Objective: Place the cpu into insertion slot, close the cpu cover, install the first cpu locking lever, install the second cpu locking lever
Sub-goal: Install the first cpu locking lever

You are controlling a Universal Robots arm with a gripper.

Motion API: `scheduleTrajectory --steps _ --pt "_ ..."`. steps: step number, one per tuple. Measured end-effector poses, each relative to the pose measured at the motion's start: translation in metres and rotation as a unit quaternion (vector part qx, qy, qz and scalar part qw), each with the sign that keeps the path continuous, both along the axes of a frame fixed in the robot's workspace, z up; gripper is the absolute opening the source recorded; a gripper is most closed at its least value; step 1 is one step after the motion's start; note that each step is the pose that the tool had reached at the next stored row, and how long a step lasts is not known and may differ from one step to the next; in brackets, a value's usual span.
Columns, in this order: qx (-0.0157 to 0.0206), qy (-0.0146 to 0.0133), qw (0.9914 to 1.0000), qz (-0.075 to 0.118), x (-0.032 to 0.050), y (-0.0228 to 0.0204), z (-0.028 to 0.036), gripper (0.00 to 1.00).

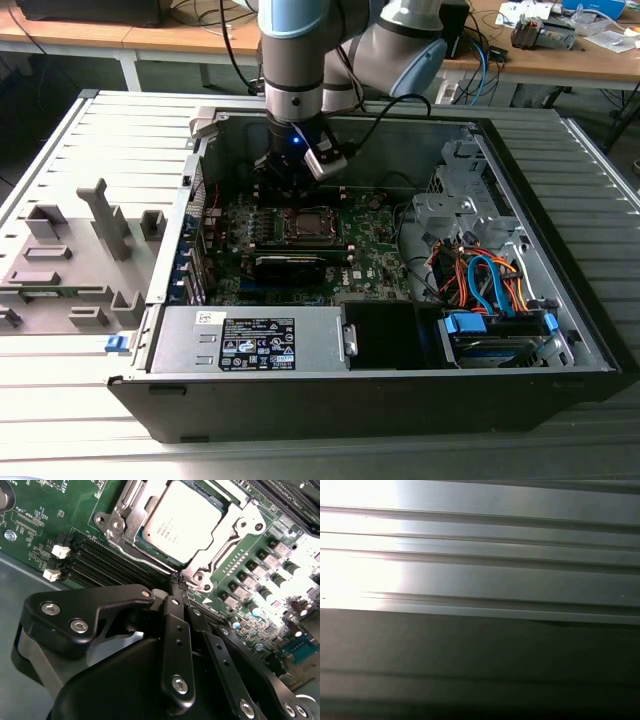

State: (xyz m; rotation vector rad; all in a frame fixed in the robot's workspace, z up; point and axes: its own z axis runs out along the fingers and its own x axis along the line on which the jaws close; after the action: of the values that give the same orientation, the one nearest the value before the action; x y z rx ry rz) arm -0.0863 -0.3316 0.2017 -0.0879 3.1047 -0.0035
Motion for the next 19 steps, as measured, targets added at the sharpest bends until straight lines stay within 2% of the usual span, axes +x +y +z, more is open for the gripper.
scheduleTrajectory --steps 6,8,12,15,17,19 --pt "-0.0005 0.0006 0.99999 0.003 0.0072 0.0001 -0.0009 0.11" --pt "-0.0004 0.0006 0.99999 0.005 0.0151 0.0002 -0.0013 0.11" --pt "-0.0004 0.0009 0.99998 0.006 0.0237 0.0002 -0.0015 0.11" --pt "-0.0002 0.0012 0.99998 0.007 0.0336 0.0002 -0.0017 0.11" --pt "0.0005 0.0031 0.99997 0.008 0.0382 0.0003 -0.0016 0.11" --pt "0.001 0.0029 0.99996 0.008 0.0414 0.0004 -0.0018 0.11"
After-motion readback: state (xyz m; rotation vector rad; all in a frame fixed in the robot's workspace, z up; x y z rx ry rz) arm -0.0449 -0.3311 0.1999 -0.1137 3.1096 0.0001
